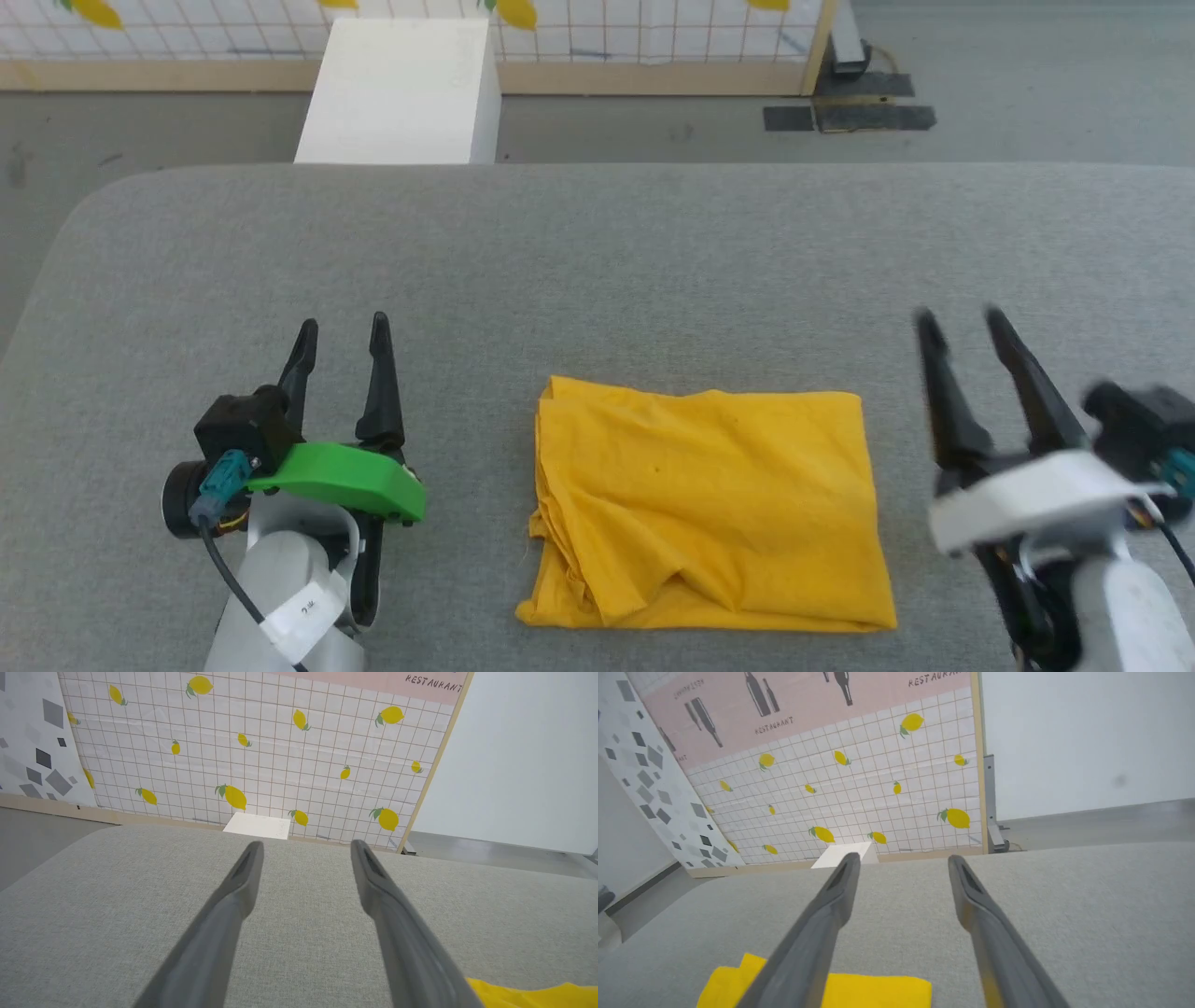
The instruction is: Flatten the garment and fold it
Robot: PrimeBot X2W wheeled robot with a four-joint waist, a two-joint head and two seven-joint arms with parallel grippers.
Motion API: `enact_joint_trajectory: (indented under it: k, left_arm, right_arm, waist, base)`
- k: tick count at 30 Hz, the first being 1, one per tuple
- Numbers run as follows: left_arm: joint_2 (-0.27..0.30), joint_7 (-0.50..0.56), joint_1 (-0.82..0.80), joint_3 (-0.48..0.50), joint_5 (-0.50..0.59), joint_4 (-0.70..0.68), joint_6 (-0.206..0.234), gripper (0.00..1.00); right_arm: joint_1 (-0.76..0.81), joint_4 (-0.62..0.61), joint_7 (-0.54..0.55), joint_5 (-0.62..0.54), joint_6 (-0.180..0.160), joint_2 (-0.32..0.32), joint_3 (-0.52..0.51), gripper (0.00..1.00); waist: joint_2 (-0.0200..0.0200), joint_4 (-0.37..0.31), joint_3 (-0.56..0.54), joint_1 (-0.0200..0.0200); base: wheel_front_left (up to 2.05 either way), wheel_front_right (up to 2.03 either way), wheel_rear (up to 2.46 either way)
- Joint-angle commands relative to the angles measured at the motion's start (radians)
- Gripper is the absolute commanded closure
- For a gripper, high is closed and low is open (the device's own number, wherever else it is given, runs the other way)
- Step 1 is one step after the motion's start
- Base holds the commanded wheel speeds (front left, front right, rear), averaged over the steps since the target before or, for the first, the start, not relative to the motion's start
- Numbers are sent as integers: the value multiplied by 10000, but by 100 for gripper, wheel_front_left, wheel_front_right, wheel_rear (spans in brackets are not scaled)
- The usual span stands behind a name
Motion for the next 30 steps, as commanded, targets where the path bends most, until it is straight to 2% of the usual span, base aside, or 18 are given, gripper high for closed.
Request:
enact_joint_trajectory:
  k: [1, 7, 15, 22, 23, 24, 25, 26, 30]
  left_arm:
    - [-41, -45, 133, 39, 97, -66, -59, 0]
    - [-42, -45, 237, 76, 124, -88, -119, 0]
    - [-43, -45, 334, 43, 129, -71, -136, 0]
    - [-44, -45, 346, -49, 72, -35, -103, 0]
    - [-44, -45, 340, -53, 66, -30, -101, 0]
    - [-44, -45, 333, -57, 57, -25, -95, 0]
    - [-44, -45, 332, -60, 47, -26, -86, 0]
    - [-44, -45, 331, -64, 37, -33, -74, 0]
    - [-44, -45, 331, -5, 17, -95, -6, 0]
  right_arm:
    - [235, 194, 28, 171, -15, 1, -231, 0]
    - [827, 1446, 1277, 1043, -15, 1, -605, 0]
    - [720, 2744, 3238, 2308, -15, 1, -157, 0]
    - [290, 3523, 4199, 2546, -15, 1, 217, 0]
    - [248, 3580, 4341, 2518, -15, 1, 266, 10]
    - [193, 3619, 4504, 2452, -15, 1, 323, 51]
    - [151, 3622, 4607, 2342, -15, 1, 352, 72]
    - [95, 3572, 4700, 2072, -15, 1, 375, 100]
    - [-223, 2907, 4932, 323, -15, 1, 432, 100]
  waist:
    - [-1, -107, -101, 0]
    - [-1, -78, -153, 0]
    - [-1, 151, -125, 0]
    - [-1, 311, -102, 0]
    - [-1, 321, -92, 0]
    - [-1, 328, -81, 0]
    - [-1, 330, -71, 0]
    - [-1, 327, -54, 0]
    - [-1, 207, 36, 0]
  base:
    - [0, 0, 0]
    - [0, 0, 0]
    - [0, 0, 0]
    - [0, 0, 0]
    - [0, 0, 0]
    - [0, 0, 0]
    - [0, 0, 0]
    - [0, 0, 0]
    - [0, 0, 0]
